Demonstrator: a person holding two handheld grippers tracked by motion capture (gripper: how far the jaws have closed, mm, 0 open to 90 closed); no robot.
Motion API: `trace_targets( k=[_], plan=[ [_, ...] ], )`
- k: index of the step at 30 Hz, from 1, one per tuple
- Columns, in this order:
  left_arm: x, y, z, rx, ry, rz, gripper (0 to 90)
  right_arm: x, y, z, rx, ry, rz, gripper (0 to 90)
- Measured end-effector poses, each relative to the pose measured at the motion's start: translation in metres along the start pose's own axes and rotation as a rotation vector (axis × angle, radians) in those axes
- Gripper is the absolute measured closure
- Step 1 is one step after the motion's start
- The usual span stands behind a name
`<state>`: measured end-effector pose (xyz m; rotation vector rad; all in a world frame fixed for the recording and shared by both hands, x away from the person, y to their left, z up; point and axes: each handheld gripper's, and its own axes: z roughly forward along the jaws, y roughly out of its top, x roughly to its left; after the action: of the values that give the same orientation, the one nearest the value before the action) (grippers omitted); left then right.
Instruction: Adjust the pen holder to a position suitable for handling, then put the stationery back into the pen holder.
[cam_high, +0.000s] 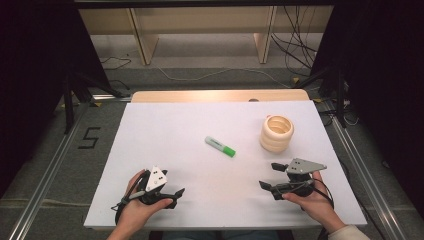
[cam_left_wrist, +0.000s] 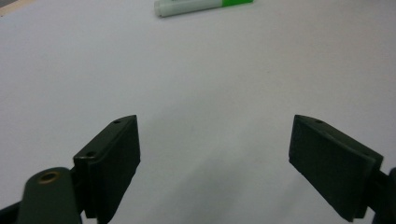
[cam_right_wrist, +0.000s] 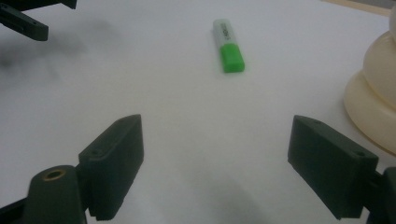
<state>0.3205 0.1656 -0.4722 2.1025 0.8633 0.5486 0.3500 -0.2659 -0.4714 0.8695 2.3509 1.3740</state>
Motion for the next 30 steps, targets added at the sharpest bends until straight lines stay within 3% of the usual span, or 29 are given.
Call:
trace_targets(
  k=[17,24,28,30],
  plan=[
    [0.0025,-0.0016,0.0015,0.005,0.009,0.013,16.2,-0.0009,0.001,-0.0015,-0.012,-0.01,0.012,19.2],
    [0.002,-0.0013,0.0036,-0.001,0.017,-0.003,17.8,0.0007,0.0012,-0.0004,-0.002,-0.005,0.012,19.1],
    [0.002,0.0016,0.005,-0.024,0.022,-0.014,28.7,0.0011,0.0009,0.0002,-0.002,-0.005,0.002,19.2],
    [0.0021,0.004,0.0056,-0.043,0.033,-0.013,40.5,0.0014,-0.0001,0.0006,0.004,-0.001,0.002,19.2]
  ],
)
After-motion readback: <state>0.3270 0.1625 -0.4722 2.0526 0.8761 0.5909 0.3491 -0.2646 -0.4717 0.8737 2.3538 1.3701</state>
